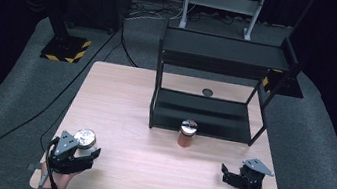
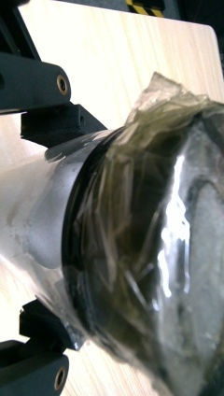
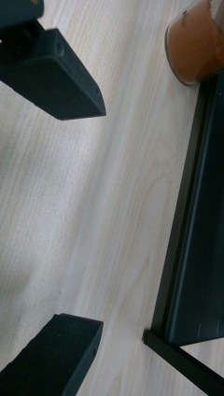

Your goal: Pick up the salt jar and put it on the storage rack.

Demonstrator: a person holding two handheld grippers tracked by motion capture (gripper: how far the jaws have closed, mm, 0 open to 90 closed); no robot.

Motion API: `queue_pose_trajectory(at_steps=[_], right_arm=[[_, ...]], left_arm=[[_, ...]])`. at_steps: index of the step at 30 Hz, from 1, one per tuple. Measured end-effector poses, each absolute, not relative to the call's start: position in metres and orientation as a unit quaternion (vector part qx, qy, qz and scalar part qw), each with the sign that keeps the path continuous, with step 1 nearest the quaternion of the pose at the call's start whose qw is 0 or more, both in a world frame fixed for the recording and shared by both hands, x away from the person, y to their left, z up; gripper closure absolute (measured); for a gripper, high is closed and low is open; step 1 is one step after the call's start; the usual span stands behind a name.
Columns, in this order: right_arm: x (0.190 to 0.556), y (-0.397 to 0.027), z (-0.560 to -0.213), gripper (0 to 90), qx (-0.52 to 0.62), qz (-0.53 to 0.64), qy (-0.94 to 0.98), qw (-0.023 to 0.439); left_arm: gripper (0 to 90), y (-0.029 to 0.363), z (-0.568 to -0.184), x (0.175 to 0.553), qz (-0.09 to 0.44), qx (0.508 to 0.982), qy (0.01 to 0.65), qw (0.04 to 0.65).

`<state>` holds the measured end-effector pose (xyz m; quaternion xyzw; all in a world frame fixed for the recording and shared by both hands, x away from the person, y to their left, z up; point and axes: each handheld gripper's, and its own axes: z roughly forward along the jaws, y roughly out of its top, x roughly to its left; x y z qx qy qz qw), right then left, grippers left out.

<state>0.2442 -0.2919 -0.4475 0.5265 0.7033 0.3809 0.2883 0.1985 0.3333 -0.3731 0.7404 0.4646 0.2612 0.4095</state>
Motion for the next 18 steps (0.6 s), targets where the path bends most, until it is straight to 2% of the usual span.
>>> queue_pose_trajectory(at_steps=[18], right_arm=[[0.244,-0.292,-0.448,0.0,0.526,0.382,0.703,0.288]], left_arm=[[30.9,0.318,-0.349,0.225,0.239,0.764,0.435,0.413]])
